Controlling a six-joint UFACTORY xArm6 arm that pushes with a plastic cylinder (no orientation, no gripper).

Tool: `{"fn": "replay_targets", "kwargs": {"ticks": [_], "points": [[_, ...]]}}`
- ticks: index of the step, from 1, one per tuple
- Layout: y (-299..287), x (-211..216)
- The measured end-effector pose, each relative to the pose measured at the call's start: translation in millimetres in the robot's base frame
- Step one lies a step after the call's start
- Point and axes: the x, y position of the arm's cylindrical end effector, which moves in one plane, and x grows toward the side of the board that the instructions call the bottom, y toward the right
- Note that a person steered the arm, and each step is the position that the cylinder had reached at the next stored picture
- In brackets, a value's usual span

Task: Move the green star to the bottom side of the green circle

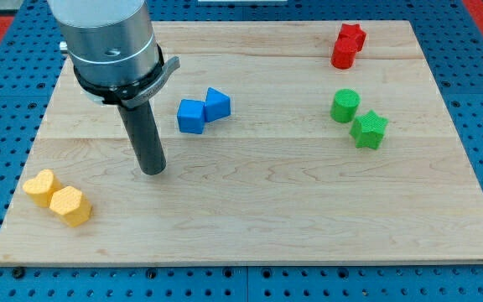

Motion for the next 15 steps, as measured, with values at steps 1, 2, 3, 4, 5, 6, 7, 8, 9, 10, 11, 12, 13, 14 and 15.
{"fn": "replay_targets", "kwargs": {"ticks": [1,2,3,4,5,6,7,8,9,10,11,12,13,14,15], "points": [[0.0,0.0],[3.5,0.0],[5.7,0.0],[9.1,0.0],[10.1,0.0],[13.5,0.4],[15.0,0.4],[17.7,0.4],[20.6,0.4],[71.9,-5.6],[90.6,6.8],[150.2,6.2],[167.8,21.3],[167.8,21.3],[167.8,21.4]]}}
